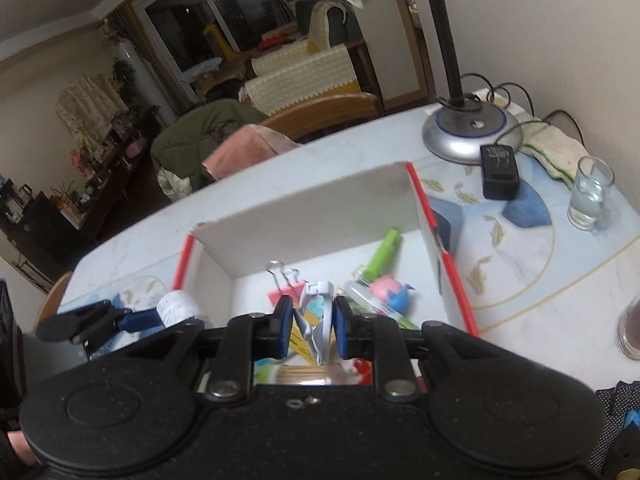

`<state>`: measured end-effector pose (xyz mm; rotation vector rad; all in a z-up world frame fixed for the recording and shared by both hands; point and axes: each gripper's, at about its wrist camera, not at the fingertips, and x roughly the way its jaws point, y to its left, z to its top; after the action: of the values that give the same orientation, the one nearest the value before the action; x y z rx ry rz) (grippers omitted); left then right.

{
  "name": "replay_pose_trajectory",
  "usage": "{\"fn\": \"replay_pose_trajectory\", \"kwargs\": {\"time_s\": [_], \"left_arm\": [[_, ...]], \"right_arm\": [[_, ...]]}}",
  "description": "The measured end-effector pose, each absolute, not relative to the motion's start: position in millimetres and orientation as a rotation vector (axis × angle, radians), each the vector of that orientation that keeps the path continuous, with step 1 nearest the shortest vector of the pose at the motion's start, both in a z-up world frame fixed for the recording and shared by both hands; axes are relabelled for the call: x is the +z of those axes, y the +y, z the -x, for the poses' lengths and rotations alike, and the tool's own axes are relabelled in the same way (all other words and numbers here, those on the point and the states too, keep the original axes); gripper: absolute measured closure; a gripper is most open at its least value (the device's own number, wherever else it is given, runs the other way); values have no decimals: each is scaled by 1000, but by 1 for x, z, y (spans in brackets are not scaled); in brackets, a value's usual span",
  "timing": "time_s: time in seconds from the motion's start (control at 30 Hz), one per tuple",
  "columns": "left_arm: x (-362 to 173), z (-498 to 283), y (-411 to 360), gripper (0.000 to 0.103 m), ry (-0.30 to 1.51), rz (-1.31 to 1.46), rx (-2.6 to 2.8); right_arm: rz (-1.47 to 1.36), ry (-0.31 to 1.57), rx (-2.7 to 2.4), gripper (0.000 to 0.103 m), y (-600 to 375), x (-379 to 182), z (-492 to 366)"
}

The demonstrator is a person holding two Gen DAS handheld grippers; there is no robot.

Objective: Organize rigid objects
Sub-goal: 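Carry the pill bottle and sunglasses into the red box and open both tools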

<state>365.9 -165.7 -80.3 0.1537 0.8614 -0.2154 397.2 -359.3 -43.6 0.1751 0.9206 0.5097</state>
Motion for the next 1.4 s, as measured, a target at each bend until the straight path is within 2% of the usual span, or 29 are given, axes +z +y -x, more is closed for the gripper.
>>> {"fn": "replay_pose_trajectory", "kwargs": {"time_s": [0.53, 0.9, 1.4], "left_arm": [[-108, -398, -178, 33, 985, -114, -165], [-115, -407, -191, 33, 1047, -133, -138], [-117, -406, -191, 34, 1063, -71, -112]], "right_arm": [[-144, 1033, 539, 83, -367, -80, -419], [-144, 1035, 544, 82, -377, -82, -425], [-43, 1030, 527, 69, -390, -79, -424]]}}
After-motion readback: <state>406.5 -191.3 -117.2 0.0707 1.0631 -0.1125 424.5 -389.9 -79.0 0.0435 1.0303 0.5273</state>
